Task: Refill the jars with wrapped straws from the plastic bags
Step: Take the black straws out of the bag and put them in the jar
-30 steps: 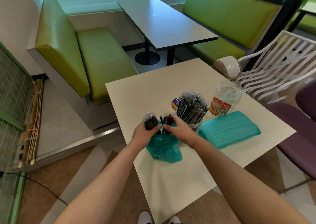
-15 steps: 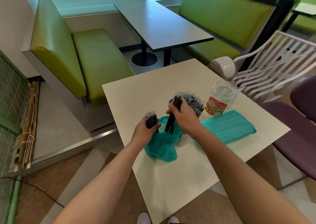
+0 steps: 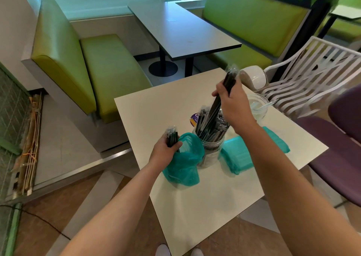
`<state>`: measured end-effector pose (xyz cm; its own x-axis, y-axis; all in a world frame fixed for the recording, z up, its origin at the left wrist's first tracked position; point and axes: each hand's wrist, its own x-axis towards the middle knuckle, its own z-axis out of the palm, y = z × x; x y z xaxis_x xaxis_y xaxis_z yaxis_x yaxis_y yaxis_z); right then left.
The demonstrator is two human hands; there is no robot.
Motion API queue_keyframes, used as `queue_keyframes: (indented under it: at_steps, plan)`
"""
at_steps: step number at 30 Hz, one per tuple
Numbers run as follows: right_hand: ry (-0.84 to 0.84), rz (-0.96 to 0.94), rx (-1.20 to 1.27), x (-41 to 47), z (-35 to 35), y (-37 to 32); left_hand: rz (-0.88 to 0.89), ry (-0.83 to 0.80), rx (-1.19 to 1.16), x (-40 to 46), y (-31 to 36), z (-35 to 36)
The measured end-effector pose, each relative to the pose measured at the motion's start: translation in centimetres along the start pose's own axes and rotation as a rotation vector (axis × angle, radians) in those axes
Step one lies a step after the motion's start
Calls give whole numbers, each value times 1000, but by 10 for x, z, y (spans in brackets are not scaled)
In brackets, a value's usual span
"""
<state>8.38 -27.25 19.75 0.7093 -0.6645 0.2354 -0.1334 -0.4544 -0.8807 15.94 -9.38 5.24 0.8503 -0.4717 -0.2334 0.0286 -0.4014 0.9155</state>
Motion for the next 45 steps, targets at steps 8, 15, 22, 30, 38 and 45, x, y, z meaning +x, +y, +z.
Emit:
queue_keyframes:
  at_steps: [8,15,22,30,38,45]
  plan:
    - [-206,199,-287,-18,26,45,-7,6,11,1,-2,-1]
    - [-93,-240,-506,-19,34,48,-20,7,2,1,-3,-1]
    - [-92,-399,-913,-28,52,87,-9,15,-10,0,-3,-3]
    - [-68,-239,-908,-25,39,85,2,9,-9,2,-3,-3]
    - [-96,-148,-650,-23,42,88,-2,0,-11,1,-1,-3]
    - [-42,-248,-566,-13,28,77,-13,-2,-6,1,-3,-4]
